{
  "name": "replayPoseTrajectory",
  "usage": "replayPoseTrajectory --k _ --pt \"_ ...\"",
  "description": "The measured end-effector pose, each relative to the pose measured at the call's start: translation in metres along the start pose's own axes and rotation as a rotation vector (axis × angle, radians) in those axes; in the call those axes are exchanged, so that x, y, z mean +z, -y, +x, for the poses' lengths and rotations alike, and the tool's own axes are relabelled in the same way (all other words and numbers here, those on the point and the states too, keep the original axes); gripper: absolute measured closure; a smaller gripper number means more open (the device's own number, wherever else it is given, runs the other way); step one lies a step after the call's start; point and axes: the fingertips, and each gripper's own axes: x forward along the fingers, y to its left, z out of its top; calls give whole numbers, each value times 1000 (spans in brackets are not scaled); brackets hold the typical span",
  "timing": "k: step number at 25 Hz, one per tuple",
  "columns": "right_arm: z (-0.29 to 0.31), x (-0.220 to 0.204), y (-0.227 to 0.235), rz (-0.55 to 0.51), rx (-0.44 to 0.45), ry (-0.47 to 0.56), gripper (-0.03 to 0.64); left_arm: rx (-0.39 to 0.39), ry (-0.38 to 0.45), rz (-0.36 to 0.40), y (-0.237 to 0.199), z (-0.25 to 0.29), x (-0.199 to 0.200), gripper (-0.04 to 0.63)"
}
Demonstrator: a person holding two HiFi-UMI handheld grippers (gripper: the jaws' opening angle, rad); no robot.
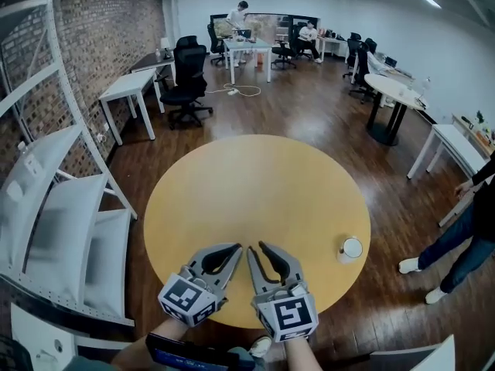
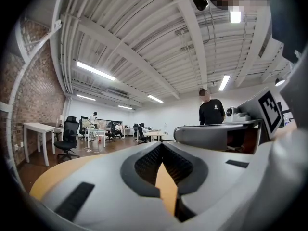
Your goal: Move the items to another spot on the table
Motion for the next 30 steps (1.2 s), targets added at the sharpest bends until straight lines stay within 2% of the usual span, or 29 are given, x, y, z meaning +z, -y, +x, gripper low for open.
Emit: replayPoseTrajectory --k 5,12,30 --pt "5 3 -52 1 4 -33 581 -7 38 13 -18 -40 1 591" --pt "7 4 -89 -24 -33 -46 615 -38 38 13 -25 -73 5 591" --pt "-5 5 -112 -29 -115 -40 617 -73 72 38 -26 -104 7 591"
